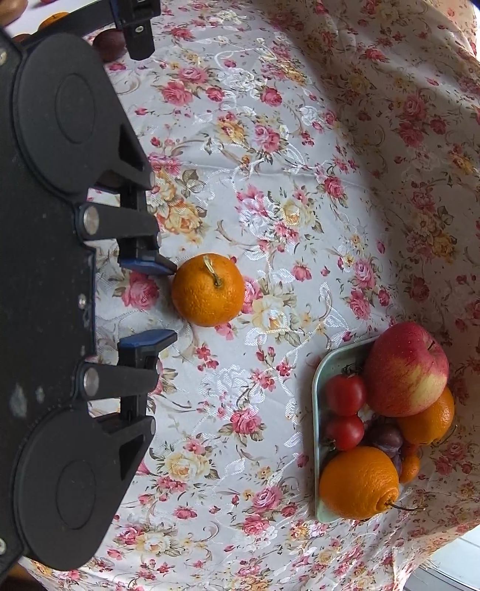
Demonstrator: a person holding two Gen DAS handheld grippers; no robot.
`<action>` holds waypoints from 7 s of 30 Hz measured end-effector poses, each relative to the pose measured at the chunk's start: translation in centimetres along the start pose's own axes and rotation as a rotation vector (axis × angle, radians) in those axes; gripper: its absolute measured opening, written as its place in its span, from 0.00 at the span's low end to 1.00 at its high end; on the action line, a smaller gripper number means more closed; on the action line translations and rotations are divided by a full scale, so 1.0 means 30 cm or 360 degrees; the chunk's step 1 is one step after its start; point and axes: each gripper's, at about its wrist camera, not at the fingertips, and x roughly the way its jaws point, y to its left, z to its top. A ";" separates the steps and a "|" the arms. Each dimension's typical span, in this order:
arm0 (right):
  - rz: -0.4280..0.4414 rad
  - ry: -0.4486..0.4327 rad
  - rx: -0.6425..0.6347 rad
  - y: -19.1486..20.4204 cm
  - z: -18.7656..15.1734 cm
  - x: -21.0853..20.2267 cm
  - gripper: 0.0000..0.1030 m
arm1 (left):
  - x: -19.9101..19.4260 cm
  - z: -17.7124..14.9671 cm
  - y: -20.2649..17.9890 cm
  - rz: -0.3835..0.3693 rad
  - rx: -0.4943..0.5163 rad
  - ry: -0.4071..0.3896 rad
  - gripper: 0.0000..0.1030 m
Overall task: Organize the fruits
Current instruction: 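Close the left tool on a dark red plum while the right tool grasps a mandarin, then lift and carry the plum and mandarin over the white box, then release the plum and mandarin into the box by opening both tools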
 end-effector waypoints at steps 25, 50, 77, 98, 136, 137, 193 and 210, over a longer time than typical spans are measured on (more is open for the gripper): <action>0.0129 0.0008 0.0195 -0.044 0.021 0.016 0.35 | 0.048 -0.008 0.018 0.0093 0.0013 0.0044 0.62; 0.0098 -0.0469 0.0148 -0.010 0.043 0.010 0.39 | 0.152 -0.014 0.081 -0.0008 -0.0071 0.0171 0.61; -0.0012 -0.0894 -0.0007 0.039 0.063 -0.031 0.34 | 0.071 0.028 -0.099 -0.0021 0.0121 -0.0043 0.42; -0.0153 -0.0640 0.0006 0.030 0.127 0.134 0.44 | 0.068 0.063 -0.070 -0.0059 0.0060 -0.0034 0.42; 0.0355 -0.0585 -0.0003 0.067 -0.198 -0.266 0.43 | -0.234 -0.108 0.120 0.0069 -0.0185 -0.0293 0.42; 0.0366 -0.0588 -0.0012 0.074 -0.209 -0.275 0.43 | -0.238 -0.115 0.130 0.0073 -0.0189 -0.0295 0.42; 0.0814 -0.0500 -0.0810 0.722 -0.582 -0.360 0.43 | -0.304 -0.341 0.831 0.0326 -0.0767 -0.0273 0.47; 0.0940 -0.0453 -0.0940 0.581 -0.619 -0.499 0.43 | -0.452 -0.590 0.708 0.0424 -0.0641 -0.0355 0.47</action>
